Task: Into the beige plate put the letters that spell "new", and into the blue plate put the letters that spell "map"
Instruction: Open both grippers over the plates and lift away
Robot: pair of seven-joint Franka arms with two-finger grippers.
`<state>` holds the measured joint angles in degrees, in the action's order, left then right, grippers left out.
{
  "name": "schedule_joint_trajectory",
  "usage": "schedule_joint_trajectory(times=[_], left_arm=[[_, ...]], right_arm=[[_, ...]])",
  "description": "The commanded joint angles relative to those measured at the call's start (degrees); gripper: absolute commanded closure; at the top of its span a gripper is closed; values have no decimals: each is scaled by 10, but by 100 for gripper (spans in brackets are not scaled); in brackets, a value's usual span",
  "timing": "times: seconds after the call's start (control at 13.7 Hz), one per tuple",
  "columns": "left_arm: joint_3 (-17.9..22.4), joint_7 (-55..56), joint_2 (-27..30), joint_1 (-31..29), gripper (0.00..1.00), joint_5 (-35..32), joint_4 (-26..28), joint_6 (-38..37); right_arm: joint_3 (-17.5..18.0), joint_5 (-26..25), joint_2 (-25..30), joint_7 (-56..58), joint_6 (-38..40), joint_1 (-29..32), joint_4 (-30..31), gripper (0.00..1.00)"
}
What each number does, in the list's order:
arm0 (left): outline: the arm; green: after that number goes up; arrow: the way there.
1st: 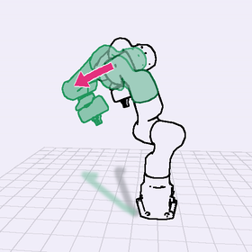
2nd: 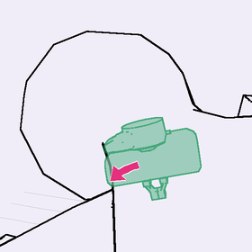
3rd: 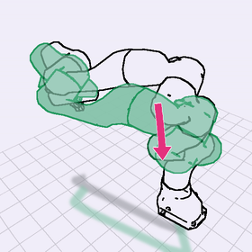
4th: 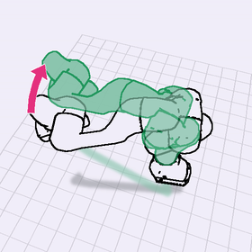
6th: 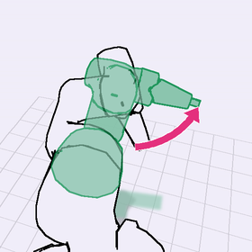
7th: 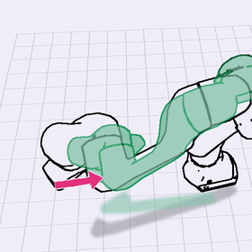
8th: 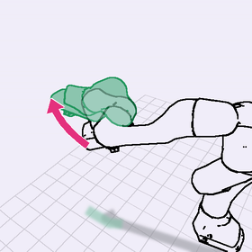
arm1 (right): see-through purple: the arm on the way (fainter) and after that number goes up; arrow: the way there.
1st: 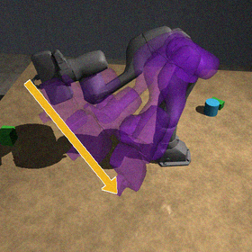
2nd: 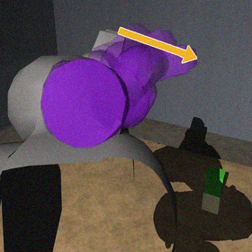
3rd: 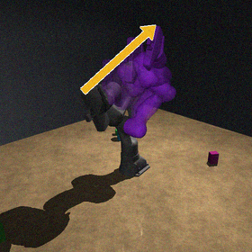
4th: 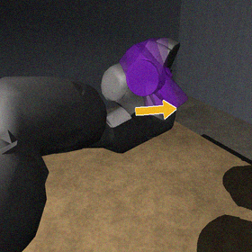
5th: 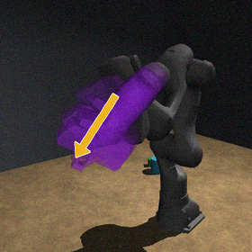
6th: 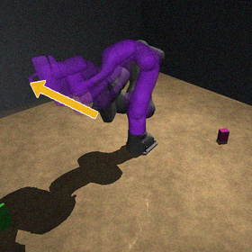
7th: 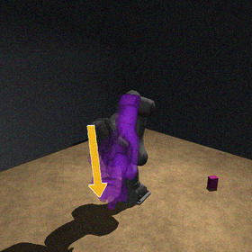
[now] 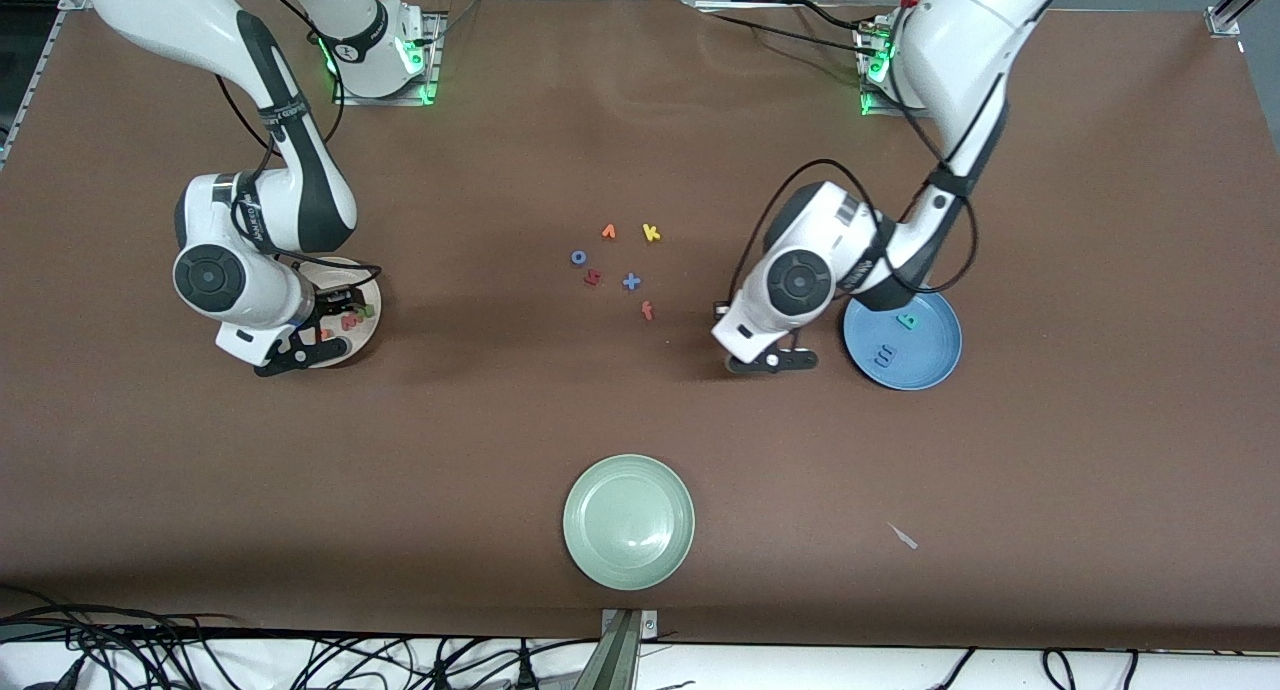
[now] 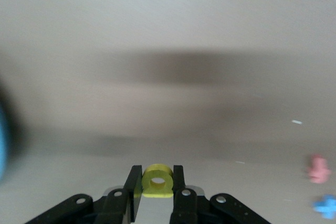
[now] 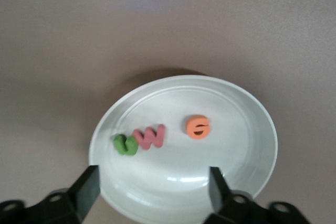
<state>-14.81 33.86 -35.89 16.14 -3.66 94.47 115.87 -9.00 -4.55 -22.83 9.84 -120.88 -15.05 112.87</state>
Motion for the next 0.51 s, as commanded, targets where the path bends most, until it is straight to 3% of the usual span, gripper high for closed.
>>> schedule_joint_trajectory(times=[0.0,0.44], left_arm=[[-2,-58,21,-42,89,-62,12,-42],[0,-121,14,-109,88,-91,21,-66]], right_arm=[[13,19,2,1,116,-5,-81,0],[25,17,4,-42,267,-16,-190,0]])
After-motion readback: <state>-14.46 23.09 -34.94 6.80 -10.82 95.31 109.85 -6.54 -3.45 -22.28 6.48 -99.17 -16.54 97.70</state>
